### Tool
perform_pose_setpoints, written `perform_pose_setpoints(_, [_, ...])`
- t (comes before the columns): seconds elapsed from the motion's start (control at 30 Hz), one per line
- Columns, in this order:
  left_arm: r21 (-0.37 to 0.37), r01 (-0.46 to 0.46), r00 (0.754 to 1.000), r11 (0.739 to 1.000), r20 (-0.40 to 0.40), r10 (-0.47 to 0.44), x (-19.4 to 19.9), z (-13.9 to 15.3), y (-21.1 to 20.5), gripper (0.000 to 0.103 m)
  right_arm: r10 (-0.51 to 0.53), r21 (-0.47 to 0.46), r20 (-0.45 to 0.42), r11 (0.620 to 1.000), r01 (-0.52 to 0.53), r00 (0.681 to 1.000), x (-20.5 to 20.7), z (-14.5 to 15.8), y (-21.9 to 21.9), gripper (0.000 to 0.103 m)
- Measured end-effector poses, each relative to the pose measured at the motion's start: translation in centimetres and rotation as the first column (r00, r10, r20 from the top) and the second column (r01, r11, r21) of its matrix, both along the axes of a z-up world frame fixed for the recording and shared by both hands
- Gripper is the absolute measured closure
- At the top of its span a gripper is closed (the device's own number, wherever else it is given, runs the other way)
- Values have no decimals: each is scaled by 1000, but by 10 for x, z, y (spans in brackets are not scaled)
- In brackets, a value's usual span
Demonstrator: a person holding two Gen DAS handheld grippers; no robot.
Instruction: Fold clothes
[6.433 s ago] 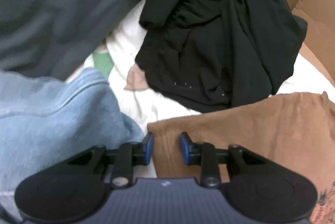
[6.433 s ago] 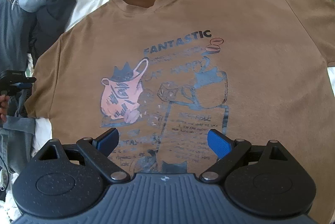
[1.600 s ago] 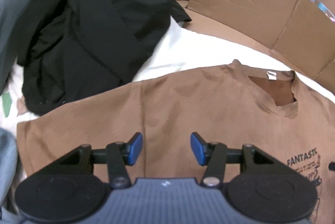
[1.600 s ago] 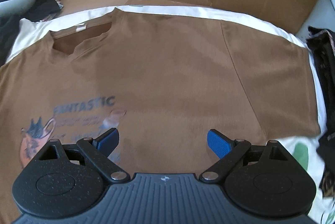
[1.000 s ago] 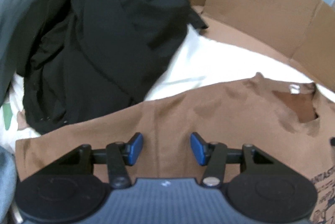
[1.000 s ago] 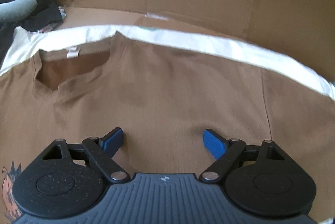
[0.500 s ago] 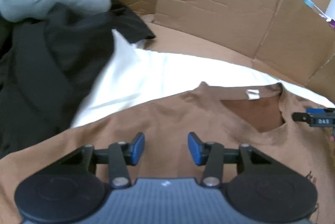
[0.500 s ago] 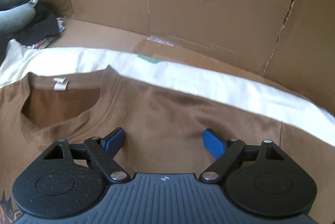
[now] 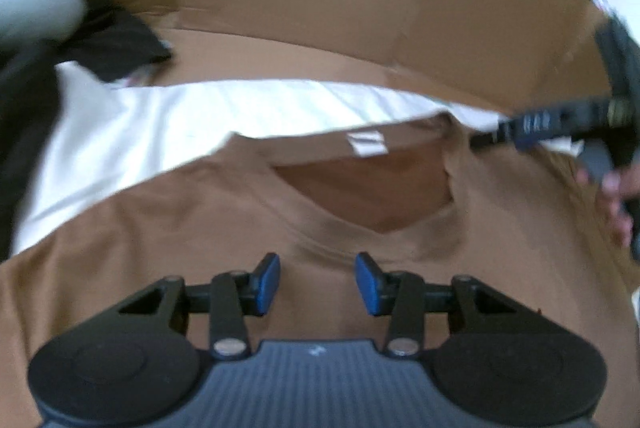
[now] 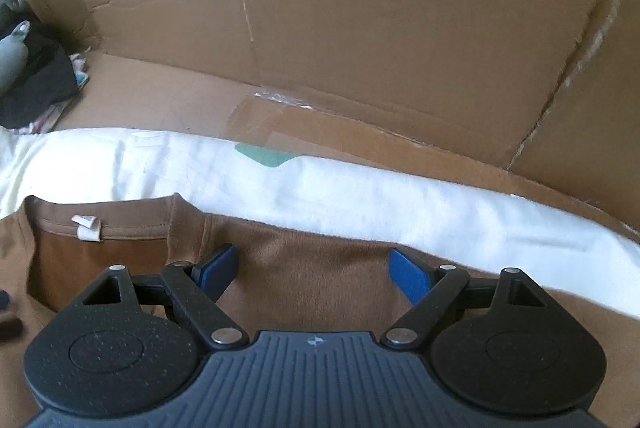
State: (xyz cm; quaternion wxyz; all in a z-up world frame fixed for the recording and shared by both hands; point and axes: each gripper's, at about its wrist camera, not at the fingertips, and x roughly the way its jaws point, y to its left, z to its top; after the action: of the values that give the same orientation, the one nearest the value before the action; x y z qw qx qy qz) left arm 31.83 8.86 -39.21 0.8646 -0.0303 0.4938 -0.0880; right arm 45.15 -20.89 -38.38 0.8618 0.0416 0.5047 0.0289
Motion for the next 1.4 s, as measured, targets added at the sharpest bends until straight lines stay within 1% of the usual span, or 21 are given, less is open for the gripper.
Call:
perform_pose_setpoints(0.03, [7,10,1000,1000,-4,-9,2,-3,-4,60,14,13,10,1000,-14,1000,-1,6,-1,19])
perform_pose_setpoints(0.1, [20,19,1000,1000,-10,-19,6,-7,-11,64,40,48,16,998,-40,999,-6,17,-5,19])
perform_pose_setpoints(0.13, [26,19,1000,999,-11,-19,8,-8,-14,65,50,53,22,997,-51,998,-10,22,-6,19])
perform_pose_setpoints(0.17, [27,15,1000,1000,-13,-15,11,-10,-15,65,61,58,28,996,-62,998,-14,27,-7,19])
perform_pose_setpoints(0.23, [25,-5,1000,1000,-19,6,15,-13,-13,68,82,68,41,994,-84,996,-23,38,-9,19])
perform_pose_setpoints(0.3, [24,-31,999,999,-22,32,20,-14,-11,72,103,64,42,992,-105,994,-31,45,-10,19])
perform_pose_setpoints(0.4, [63,-38,999,997,-21,39,26,-11,-15,72,125,45,50,991,-127,991,-41,56,-12,19])
perform_pose_setpoints(0.47, [66,-55,998,996,-19,57,27,-4,-15,72,137,41,62,989,-139,989,-51,66,-17,19])
perform_pose_setpoints(0.53, [68,-73,997,995,-17,74,28,3,-15,72,141,38,75,989,-144,987,-61,75,-25,19])
perform_pose_setpoints(0.63, [26,-107,994,994,4,107,21,17,-13,71,113,45,97,992,-117,989,-84,88,-42,19])
perform_pose_setpoints(0.77, [-11,-85,996,996,3,85,9,25,-26,71,50,76,119,995,-59,992,-119,96,-63,19])
perform_pose_setpoints(0.83, [-38,-76,997,996,-15,76,5,23,-34,66,32,82,128,996,-43,991,-138,97,-72,19])
perform_pose_setpoints(0.87, [-54,-73,997,996,-25,72,4,22,-37,54,22,82,131,996,-33,991,-148,97,-75,19])
perform_pose_setpoints(0.9, [-66,-67,997,996,-29,66,2,21,-43,44,11,79,134,997,-22,991,-158,96,-79,19])
perform_pose_setpoints(0.93, [-63,-59,998,996,-23,57,0,20,-47,43,3,78,138,997,-14,990,-167,96,-82,19])
perform_pose_setpoints(1.03, [-19,-16,999,1000,-33,16,-1,14,-65,43,-10,74,150,997,-2,989,-195,92,-90,19])
perform_pose_setpoints(1.13, [49,-1,999,999,-42,3,4,7,-78,44,-35,71,153,997,24,988,-222,85,-96,19])
perform_pose_setpoints(1.27, [82,-50,997,995,-63,55,18,0,-79,47,-77,83,144,994,65,987,-255,74,-106,19])
perform_pose_setpoints(1.3, [101,-63,995,993,-66,70,21,-2,-79,47,-88,87,140,993,76,986,-262,71,-108,19])
perform_pose_setpoints(1.4, [161,-64,995,985,-62,75,28,-4,-80,47,-121,101,127,989,108,984,-282,64,-115,19])
